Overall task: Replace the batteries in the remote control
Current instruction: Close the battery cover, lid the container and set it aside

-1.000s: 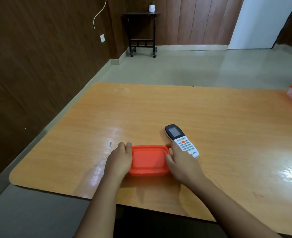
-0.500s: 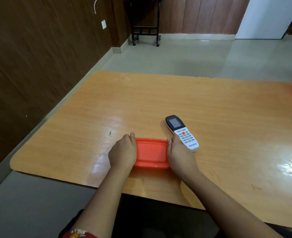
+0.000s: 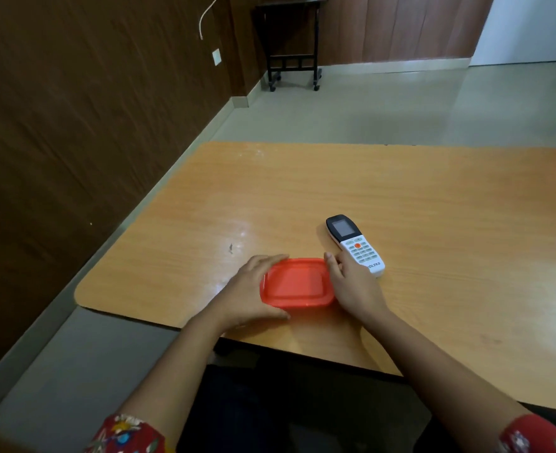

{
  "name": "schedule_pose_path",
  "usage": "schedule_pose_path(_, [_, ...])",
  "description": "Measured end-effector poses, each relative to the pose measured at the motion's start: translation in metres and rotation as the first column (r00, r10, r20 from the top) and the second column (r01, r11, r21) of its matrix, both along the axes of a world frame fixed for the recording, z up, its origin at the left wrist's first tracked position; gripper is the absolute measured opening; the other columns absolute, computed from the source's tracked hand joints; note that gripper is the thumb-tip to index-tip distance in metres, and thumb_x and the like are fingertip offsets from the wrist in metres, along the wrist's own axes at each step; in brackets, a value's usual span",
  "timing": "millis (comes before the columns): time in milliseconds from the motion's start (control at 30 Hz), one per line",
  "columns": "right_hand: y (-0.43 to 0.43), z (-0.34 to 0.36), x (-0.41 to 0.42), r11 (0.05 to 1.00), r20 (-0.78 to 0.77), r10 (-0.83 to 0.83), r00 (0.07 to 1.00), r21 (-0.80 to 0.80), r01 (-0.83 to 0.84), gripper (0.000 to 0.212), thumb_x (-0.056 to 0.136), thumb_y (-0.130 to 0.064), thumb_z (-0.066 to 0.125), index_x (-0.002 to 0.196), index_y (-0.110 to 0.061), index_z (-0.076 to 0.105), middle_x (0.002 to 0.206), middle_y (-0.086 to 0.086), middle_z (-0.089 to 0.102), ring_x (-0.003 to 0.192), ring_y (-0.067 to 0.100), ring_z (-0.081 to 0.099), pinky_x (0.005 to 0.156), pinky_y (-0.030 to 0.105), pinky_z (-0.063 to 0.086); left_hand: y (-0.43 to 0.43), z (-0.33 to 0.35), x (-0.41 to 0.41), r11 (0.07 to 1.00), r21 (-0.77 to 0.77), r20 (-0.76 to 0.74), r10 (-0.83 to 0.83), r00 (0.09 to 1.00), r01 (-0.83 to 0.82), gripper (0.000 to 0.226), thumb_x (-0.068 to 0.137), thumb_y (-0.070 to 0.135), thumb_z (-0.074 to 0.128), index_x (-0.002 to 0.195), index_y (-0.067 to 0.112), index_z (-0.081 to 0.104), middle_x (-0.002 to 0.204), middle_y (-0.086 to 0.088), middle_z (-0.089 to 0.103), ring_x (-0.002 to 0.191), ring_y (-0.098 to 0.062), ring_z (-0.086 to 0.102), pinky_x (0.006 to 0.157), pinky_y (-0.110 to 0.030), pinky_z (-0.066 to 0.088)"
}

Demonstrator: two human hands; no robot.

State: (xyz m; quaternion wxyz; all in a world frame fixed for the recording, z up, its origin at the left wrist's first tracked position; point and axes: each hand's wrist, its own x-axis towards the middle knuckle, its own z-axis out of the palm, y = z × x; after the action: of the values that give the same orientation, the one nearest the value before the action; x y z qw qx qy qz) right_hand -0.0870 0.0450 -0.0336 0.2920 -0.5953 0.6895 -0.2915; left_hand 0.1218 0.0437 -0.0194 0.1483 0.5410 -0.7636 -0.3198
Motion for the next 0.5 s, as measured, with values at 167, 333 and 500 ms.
schedule_pose_path(167, [0.004, 0.000, 0.006, 0.985, 0.010, 0.141, 0.990, -0.098, -0.139, 0.026, 0.095, -0.043, 0.044, 0.102, -0.022, 0.058, 0.078, 0.000, 0.065, 0.073, 0.014, 0.061, 0.074, 0.037, 0.052, 0.010, -0.003, 0.043, 0.869, -0.145, -0.236, 0.435, 0.869, -0.474, 0.091, 0.054, 0.038, 0.087, 0.136, 0.028, 0.048, 0.122, 0.003, 0.040, 0.112, -0.015, 0.047, 0.094, -0.029, 0.043])
schedule_pose_path(333, [0.014, -0.018, 0.026, 0.808, -0.403, 0.472, 0.784, -0.158, -0.567, 0.038, 0.096, -0.037, 0.043, 0.132, -0.026, 0.046, 0.134, -0.002, 0.047, 0.127, 0.016, 0.039, 0.105, 0.031, 0.032, 0.002, -0.015, 0.118, 0.499, -0.225, -0.247, 0.802, 0.544, -0.837, 0.083, 0.066, 0.048, 0.080, 0.138, 0.027, 0.046, 0.129, -0.009, 0.039, 0.114, -0.029, 0.049, 0.095, -0.039, 0.048])
schedule_pose_path(500, [0.013, -0.024, 0.029, 0.796, -0.468, 0.474, 0.746, -0.135, -0.590, 0.043, 0.097, -0.041, 0.036, 0.138, -0.029, 0.039, 0.144, -0.005, 0.037, 0.134, 0.015, 0.032, 0.110, 0.032, 0.026, -0.007, -0.024, 0.166, 0.381, -0.237, -0.195, 0.882, 0.428, -0.894, 0.082, 0.070, 0.051, 0.074, 0.141, 0.028, 0.039, 0.138, -0.011, 0.031, 0.123, -0.035, 0.041, 0.096, -0.052, 0.047])
